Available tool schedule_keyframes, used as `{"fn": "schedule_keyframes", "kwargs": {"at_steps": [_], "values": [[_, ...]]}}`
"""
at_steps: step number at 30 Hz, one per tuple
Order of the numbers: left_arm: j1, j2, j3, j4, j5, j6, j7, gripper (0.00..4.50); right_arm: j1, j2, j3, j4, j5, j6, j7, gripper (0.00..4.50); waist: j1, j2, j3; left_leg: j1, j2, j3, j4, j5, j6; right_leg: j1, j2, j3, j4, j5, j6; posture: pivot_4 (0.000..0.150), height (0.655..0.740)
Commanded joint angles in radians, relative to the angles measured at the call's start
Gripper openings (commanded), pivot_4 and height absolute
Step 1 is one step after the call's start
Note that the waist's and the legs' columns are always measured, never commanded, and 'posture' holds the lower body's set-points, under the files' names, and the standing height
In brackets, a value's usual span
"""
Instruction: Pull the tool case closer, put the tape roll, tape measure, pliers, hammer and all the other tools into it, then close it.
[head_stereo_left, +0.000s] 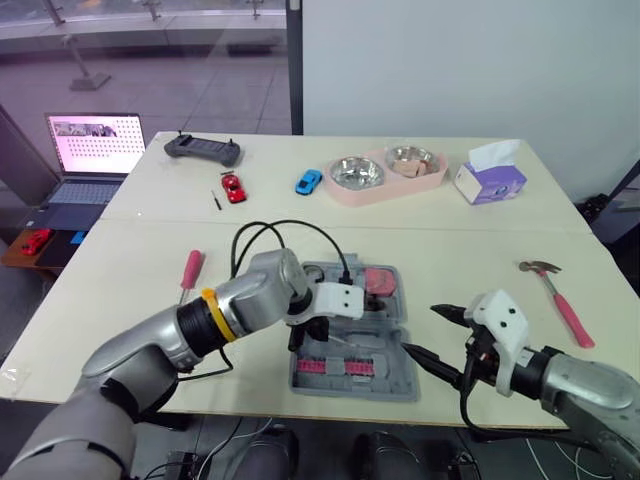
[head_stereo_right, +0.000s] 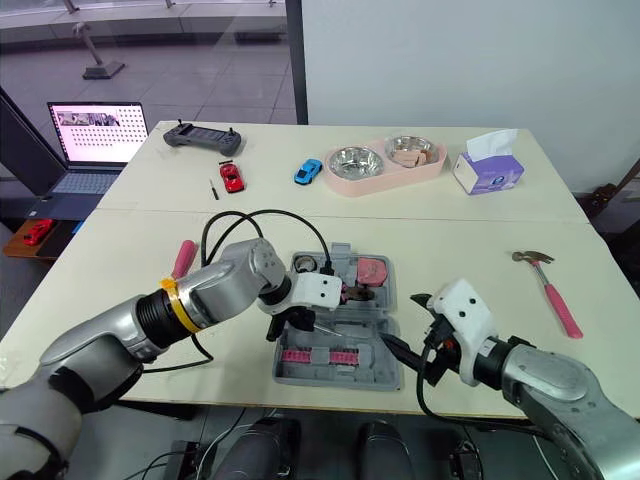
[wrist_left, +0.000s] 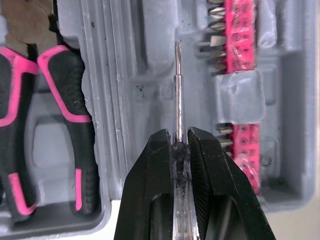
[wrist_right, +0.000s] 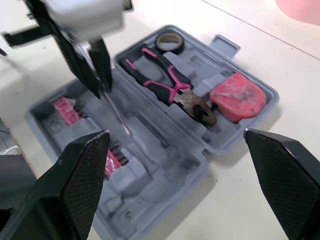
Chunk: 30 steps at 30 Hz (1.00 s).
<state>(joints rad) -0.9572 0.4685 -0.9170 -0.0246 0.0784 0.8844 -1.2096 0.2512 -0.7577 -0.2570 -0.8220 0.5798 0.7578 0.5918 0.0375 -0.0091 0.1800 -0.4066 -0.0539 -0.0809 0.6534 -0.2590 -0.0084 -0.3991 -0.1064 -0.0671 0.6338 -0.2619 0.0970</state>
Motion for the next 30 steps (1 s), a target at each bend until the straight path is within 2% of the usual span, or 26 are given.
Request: {"fn": "schedule_keyframes", "kwargs": {"at_steps": [1,11,19,30], "values": [[-0.013,-0.035,0.044,0.006,0.010,-0.002,0.035,0.05,0.006,-0.002,-0.005,-0.043,0.018,-0.004,0.004,4.50,0.001,0.000,0.000,0.000,0.000,0.000,0.000,0.000,0.000,0.000,0.000,0.000,0.000,0.000,0.000,0.150,0.7400],[-0.020,0.025,0.084,-0.054,-0.019,-0.013,-0.032,0.05,-0.028,-0.012,0.015,-0.021,0.029,-0.018,0.029,4.50,-0.002,0.000,0.000,0.000,0.001,-0.001,0.007,-0.001,0.001,0.002,0.002,0.002,0.003,0.001,-0.001,0.150,0.7400],[-0.029,-0.057,0.112,0.054,0.005,-0.018,0.041,0.05,-0.056,-0.019,0.017,-0.022,0.033,-0.005,0.038,4.50,0.000,0.000,0.000,-0.001,0.000,0.000,0.010,-0.003,0.005,0.003,0.003,0.005,0.002,0.001,0.001,0.150,0.7400],[-0.011,-0.071,0.092,0.097,0.033,-0.048,0.063,0.05,-0.084,-0.031,0.021,-0.019,0.043,0.004,0.050,4.50,0.000,0.001,0.000,-0.001,0.000,0.000,0.010,-0.003,0.005,0.003,0.003,0.006,0.002,0.001,0.001,0.150,0.7400]]}}
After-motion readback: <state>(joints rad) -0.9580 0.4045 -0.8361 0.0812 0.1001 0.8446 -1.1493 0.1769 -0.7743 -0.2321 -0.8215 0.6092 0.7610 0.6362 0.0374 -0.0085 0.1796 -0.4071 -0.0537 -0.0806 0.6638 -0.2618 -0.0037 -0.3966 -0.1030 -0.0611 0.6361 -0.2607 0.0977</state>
